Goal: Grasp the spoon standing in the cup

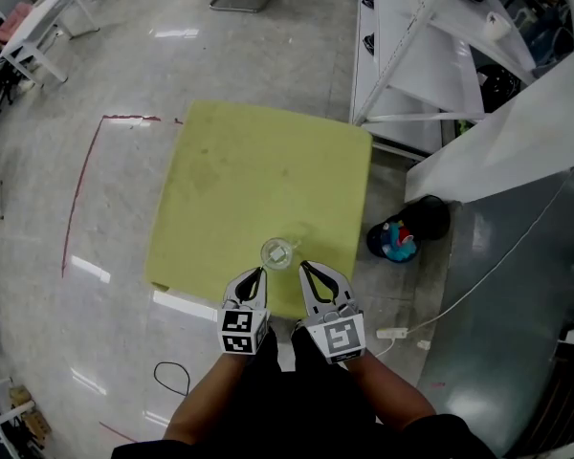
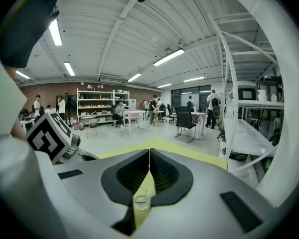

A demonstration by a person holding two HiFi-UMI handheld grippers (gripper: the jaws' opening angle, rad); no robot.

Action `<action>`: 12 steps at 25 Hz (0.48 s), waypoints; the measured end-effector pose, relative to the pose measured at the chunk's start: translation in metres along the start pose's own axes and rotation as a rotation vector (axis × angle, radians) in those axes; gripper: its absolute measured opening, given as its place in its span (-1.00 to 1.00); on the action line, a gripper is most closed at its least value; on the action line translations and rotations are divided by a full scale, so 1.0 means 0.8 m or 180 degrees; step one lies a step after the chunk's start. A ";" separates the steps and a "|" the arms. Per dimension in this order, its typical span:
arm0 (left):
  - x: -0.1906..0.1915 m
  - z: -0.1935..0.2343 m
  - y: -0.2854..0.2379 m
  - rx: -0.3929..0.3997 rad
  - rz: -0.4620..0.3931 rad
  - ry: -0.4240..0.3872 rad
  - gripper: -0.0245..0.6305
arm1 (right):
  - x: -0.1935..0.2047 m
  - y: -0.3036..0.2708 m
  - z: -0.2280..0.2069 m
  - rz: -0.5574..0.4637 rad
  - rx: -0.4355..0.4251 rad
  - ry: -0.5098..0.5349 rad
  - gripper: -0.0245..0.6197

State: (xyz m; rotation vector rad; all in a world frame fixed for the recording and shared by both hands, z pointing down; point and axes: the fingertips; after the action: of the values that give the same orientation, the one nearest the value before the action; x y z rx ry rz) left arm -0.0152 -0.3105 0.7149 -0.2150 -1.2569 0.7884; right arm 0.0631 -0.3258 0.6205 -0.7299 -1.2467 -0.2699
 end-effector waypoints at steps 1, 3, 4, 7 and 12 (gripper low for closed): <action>-0.007 -0.002 0.004 0.0002 -0.0026 -0.0042 -0.89 | -0.001 0.001 -0.001 -0.0002 0.0015 0.0020 -0.90; -0.021 -0.006 0.011 0.0010 -0.0085 -0.0121 -0.89 | -0.002 0.004 -0.004 -0.0028 0.0039 0.0017 -0.90; -0.029 -0.009 0.016 0.0019 -0.0121 -0.0154 -0.89 | -0.004 0.006 -0.004 -0.0058 0.0043 -0.0008 -0.90; -0.053 -0.019 0.033 0.0079 -0.0262 -0.0232 -0.89 | -0.022 0.012 -0.006 -0.0170 0.0058 -0.0008 -0.90; -0.102 -0.039 0.064 0.0125 -0.0574 -0.0431 -0.89 | -0.051 0.023 -0.024 -0.0311 0.0188 0.0046 -0.90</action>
State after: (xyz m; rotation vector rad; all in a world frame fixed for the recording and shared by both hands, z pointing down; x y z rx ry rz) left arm -0.0155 -0.3172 0.6136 -0.0158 -1.3661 0.6798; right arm 0.0750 -0.3319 0.5739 -0.6163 -1.2734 -0.3164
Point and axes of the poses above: the fingertips, and each gripper's own axes: y backward along the fingers, z to its left, x out of its underside, and after that the axes turned 6 degrees about y, right-handed
